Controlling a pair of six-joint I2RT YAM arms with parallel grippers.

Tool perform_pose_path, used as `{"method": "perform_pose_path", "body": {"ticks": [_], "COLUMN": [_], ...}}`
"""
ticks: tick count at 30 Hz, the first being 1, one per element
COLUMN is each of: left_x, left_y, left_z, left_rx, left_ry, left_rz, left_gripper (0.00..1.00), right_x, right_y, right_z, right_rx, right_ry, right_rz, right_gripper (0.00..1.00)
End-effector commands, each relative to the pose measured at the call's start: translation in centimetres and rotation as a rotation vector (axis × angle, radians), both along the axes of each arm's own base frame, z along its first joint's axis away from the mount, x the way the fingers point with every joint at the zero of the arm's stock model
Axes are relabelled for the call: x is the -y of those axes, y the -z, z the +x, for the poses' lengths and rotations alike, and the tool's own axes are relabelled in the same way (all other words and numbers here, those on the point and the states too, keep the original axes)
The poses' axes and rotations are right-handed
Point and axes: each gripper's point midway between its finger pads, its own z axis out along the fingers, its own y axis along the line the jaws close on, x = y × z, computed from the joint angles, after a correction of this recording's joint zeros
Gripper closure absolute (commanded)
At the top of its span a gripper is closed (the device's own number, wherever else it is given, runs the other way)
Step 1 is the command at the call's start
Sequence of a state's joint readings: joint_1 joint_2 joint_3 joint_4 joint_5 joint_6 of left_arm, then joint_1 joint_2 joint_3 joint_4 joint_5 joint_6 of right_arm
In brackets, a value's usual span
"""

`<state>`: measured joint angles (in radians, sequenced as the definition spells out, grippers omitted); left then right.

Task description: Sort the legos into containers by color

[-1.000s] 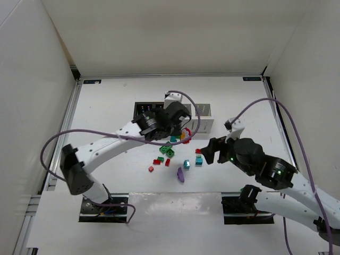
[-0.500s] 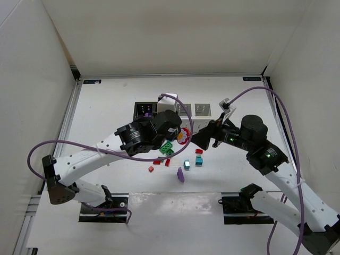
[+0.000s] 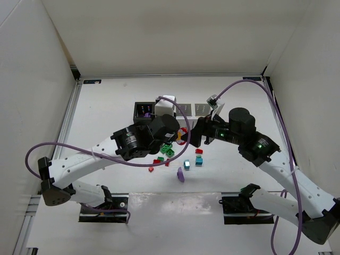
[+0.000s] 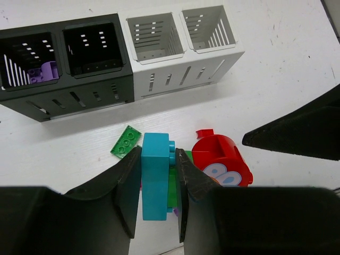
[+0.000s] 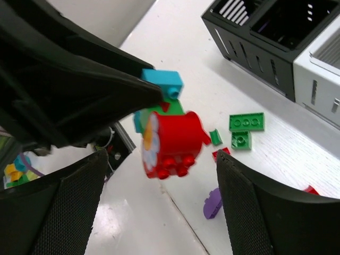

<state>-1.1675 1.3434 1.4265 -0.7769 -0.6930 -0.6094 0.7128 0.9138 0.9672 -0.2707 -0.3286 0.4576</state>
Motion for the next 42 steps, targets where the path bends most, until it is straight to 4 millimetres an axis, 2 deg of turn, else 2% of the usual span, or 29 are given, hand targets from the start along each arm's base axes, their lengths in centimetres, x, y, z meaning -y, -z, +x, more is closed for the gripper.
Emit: {"method": "perform_pose_path", "body": {"ticks": [1,4,9,12,14,16,17,19,22,24,27,29,35,42], "left_x": [-1.2,-1.6,-1.1,-1.0,-1.0,-0.8,-0.9,-1.0,-1.1,-1.3,-1.7,-2.7,-4.3,-4.9], "left_y": [-2.2,-2.3,-2.5,-2.4,-2.5,-2.6,-2.7,-2.6,-2.5,-2.3,-2.3,-2.3,-1.6,-1.2], "left_z": [-0.2,-0.4,-0.6,-0.6,-0.6,-0.7,-0.7,-0.6,-0.6,-0.5,-0.3,0.0,1.0,1.7], "left_rx": [0.048,0.052,0.052,0.05,0.048,0.052,0.055,0.056,0.057,0.057,0.067,0.084,0.075,0.061], "left_ry": [-0.022,-0.018,0.0,-0.003,-0.002,0.001,0.0,-0.004,-0.012,-0.02,-0.046,-0.086,-0.14,-0.155], "left_rz": [-0.063,-0.065,-0.092,-0.096,-0.104,-0.113,-0.112,-0.107,-0.104,-0.102,-0.094,-0.076,-0.056,-0.056], "left_gripper": [1.0,1.0,1.0,1.0,1.0,1.0,1.0,1.0,1.0,1.0,1.0,1.0,1.0,1.0], "right_x": [0.4,0.4,-1.4,-2.2,-2.7,-2.7,-2.7,-2.6,-2.4,-2.2,-1.9,-1.5,1.0,3.4], "right_y": [-1.7,-1.1,-2.5,-2.4,-2.4,-2.6,-2.7,-2.9,-3.1,-3.2,-3.0,-3.1,-3.3,-3.3], "right_z": [0.8,0.4,-0.6,-0.6,-0.4,-0.3,-0.2,-0.3,-0.5,-0.7,-0.9,-1.0,-0.8,0.2], "right_rx": [0.058,0.052,0.09,0.079,0.072,0.059,0.057,0.058,0.066,0.074,0.068,0.07,0.079,0.08], "right_ry": [0.033,0.014,-0.07,-0.092,-0.114,-0.119,-0.12,-0.117,-0.117,-0.12,-0.13,-0.129,-0.076,-0.003], "right_rz": [-0.006,-0.024,0.023,0.028,0.033,0.044,0.05,0.056,0.062,0.064,0.063,0.064,0.067,0.072], "right_gripper": [0.16,0.16,0.19,0.21,0.31,0.46,0.61,0.77,0.93,1.0,1.0,1.0,1.0,1.0]}}
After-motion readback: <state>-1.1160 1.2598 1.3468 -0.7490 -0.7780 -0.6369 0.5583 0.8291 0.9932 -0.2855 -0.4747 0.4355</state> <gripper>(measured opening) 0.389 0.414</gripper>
